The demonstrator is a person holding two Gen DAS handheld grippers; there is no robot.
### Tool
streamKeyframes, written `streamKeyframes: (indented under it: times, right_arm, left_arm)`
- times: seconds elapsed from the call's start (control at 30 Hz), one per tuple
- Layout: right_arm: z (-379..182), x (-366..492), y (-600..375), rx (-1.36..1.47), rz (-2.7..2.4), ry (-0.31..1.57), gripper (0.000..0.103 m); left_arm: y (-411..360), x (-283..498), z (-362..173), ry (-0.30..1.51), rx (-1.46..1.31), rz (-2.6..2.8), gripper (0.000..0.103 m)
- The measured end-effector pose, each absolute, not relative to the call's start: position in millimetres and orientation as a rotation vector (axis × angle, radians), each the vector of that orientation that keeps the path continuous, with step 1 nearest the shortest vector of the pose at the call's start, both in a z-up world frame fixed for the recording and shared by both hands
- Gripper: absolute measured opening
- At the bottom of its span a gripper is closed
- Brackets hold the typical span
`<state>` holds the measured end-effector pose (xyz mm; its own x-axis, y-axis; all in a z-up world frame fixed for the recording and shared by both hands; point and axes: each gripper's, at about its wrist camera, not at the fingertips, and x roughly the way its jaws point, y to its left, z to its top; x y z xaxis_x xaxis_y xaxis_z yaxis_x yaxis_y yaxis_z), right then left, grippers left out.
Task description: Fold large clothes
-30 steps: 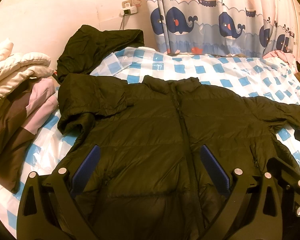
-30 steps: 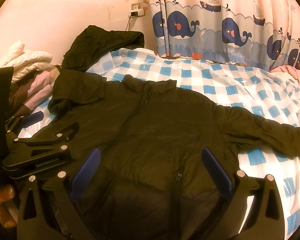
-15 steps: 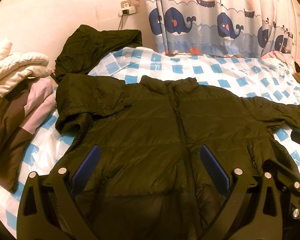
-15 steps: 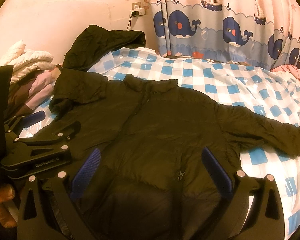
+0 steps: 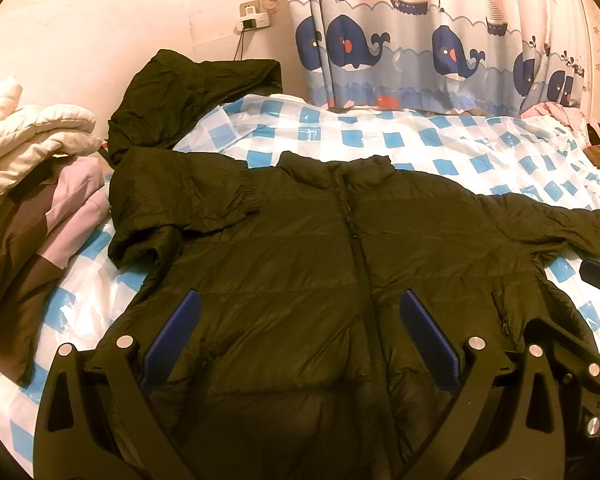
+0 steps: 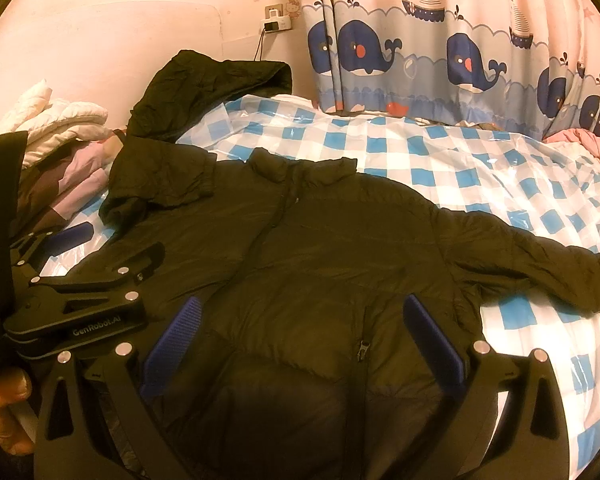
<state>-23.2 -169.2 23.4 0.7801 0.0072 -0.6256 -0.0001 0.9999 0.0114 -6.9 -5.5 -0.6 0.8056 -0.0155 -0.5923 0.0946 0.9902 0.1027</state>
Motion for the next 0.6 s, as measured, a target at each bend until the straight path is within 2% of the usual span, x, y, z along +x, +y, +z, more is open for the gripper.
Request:
streamKeyframes:
  times: [0.37,0.6]
  right_arm:
    - [43,-27,-197,0.069,-0.015,0.655,0.098]
    - [48,-53,-363,0.375,-0.204,0.719,0.098]
  left_arm:
    - [-7,-6,-2,0.639,0.113,-0.067,0.096]
    - [0,3,-9,0.689,0.13,-0.054,0.096]
